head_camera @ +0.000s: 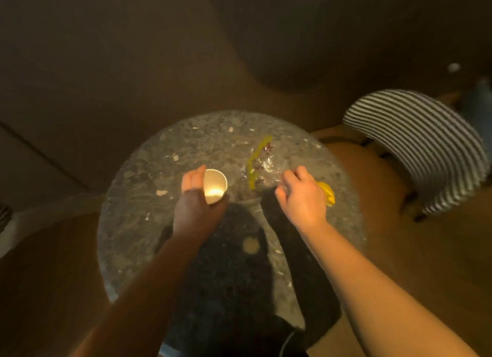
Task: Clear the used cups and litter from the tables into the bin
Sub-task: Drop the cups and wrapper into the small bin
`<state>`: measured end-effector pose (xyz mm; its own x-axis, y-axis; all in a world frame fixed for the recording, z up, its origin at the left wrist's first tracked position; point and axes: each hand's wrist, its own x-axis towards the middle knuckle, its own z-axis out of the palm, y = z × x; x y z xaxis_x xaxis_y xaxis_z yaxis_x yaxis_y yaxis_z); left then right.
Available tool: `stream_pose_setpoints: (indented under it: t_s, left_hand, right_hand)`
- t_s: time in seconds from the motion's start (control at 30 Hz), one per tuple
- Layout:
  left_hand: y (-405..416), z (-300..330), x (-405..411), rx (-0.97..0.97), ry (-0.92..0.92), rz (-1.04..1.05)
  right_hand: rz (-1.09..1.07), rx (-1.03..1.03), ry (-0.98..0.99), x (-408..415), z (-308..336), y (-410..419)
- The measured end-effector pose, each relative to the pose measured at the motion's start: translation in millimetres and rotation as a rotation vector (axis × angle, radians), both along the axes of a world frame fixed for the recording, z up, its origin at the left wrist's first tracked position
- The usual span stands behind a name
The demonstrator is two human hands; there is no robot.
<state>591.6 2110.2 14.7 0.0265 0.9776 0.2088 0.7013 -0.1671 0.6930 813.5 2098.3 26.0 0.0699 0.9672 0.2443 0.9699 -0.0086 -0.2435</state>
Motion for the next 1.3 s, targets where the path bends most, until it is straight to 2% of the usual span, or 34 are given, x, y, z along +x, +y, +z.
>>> stream_pose_setpoints:
  t_s: [0.17, 0.33, 0.53, 0.7, 0.93, 1.13, 1.3]
  left_hand:
    - [-16.2, 5.2, 76.7, -0.008, -0.028, -0.320]
    - [-79.5, 7.4, 158.1, 0.015, 0.012, -0.712]
    - [-207.6, 7.5, 241.2, 0.030, 0.041, -1.139]
    - [-352.2, 8.6, 267.2, 0.045, 0.046, -1.463]
    - [-598.7, -5.6, 223.5, 0.034, -0.013, -1.927]
    - [-821.9, -22.8, 113.2, 0.011, -0.011, -2.204]
    - [-962.4, -28.7, 15.3, -0.003, 0.007, -2.471]
  right_hand:
    - [-0.320, 0.007, 0.004, 49.5, 5.2, -91.6]
    - [-0.704, 0.049, 0.036, 83.9, 1.6, -215.4]
    - [-1.183, 0.050, 0.048, 86.4, 0.7, -388.9]
    - [-1.571, 0.142, 0.075, 45.2, 2.3, -542.8]
    - [-2.012, 0.242, 0.083, -86.7, -4.3, -764.0]
    - [-2.324, 0.243, 0.120, -251.6, -18.4, -935.0]
    - [-2.637, 0.284, 0.138, -381.4, -26.2, -1036.5]
